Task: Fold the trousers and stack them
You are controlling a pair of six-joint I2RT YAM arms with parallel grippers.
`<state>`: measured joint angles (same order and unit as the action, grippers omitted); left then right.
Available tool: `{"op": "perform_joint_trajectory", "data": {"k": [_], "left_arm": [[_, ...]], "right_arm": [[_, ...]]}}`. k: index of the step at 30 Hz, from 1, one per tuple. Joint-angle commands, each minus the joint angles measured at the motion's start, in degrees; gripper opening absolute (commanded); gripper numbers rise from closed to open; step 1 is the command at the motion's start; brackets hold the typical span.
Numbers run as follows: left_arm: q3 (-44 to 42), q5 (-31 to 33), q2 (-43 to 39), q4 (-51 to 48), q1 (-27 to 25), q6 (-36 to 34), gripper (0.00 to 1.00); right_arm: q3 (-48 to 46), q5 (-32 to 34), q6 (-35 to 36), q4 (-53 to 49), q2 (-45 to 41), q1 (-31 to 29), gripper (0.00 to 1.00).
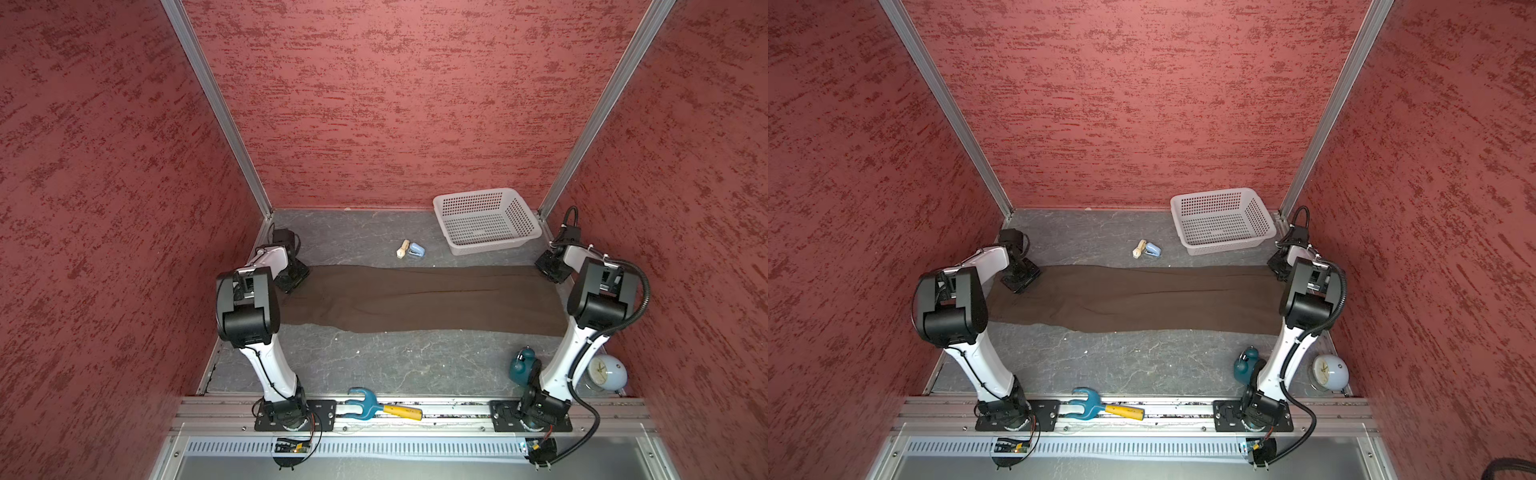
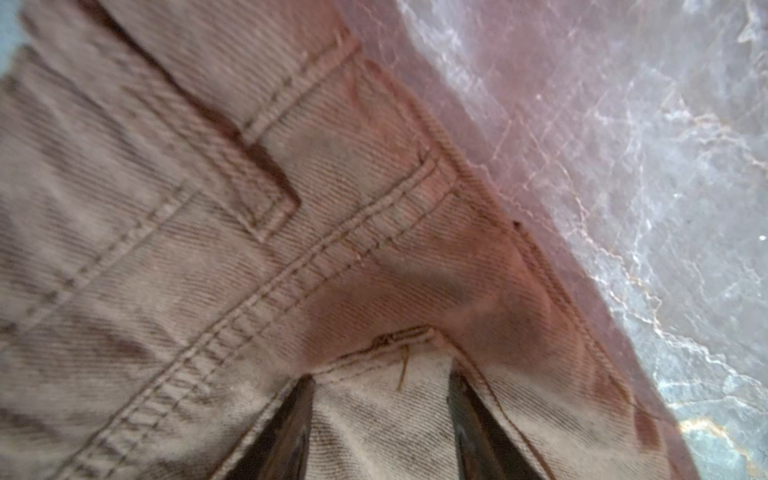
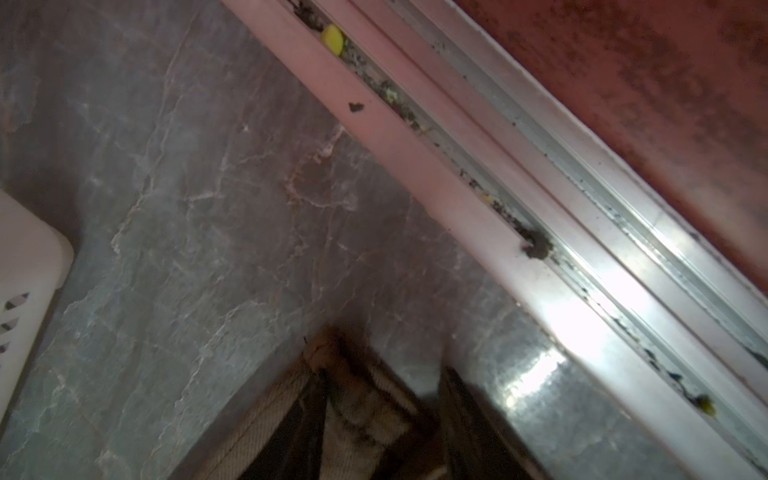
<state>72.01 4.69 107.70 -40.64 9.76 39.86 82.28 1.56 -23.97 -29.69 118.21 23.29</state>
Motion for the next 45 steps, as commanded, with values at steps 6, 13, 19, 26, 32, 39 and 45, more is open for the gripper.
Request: {"op": "perform_joint_trajectory", "data": {"k": [6, 13, 19, 26, 32, 39, 45], "left_arm": [[2.0, 2.2, -4.6, -4.0, -2.6, -0.5, 0.14], [7.5, 4.6, -7.1, -7.1, -9.3, -1.9, 0.58], [15.2, -1.0, 0.3, -6.3, -19.4, -4.7, 0.58], [26.9, -4.7, 13.2, -10.2, -28.0, -6.6, 0.58], [31.3, -6.6, 18.5, -12.1, -30.3, -6.8, 0.62], [34.0, -7.0, 21.8, -14.7, -30.1, -6.4, 0.58], [35.8, -7.9, 24.1, -16.6, -30.2, -6.3, 0.49]], "right_arm": [[-6.4, 3.7, -1.0, -1.9, -13.0, 0.7, 0.52], [-8.3, 3.8, -0.6, -4.4, -15.9, 2.3, 0.53], [-6.0, 1.4, -0.2, -6.5, -14.1, 3.4, 0.51], [-5.5, 1.0, 0.5, -6.4, -12.5, 3.5, 0.51], [-7.0, -0.7, 0.5, -4.8, -11.2, 3.5, 0.52], [-7.5, -0.9, 0.3, -4.3, -11.0, 3.5, 0.52], [-7.7, -0.2, 0.2, -4.2, -11.3, 3.5, 0.52]]}}
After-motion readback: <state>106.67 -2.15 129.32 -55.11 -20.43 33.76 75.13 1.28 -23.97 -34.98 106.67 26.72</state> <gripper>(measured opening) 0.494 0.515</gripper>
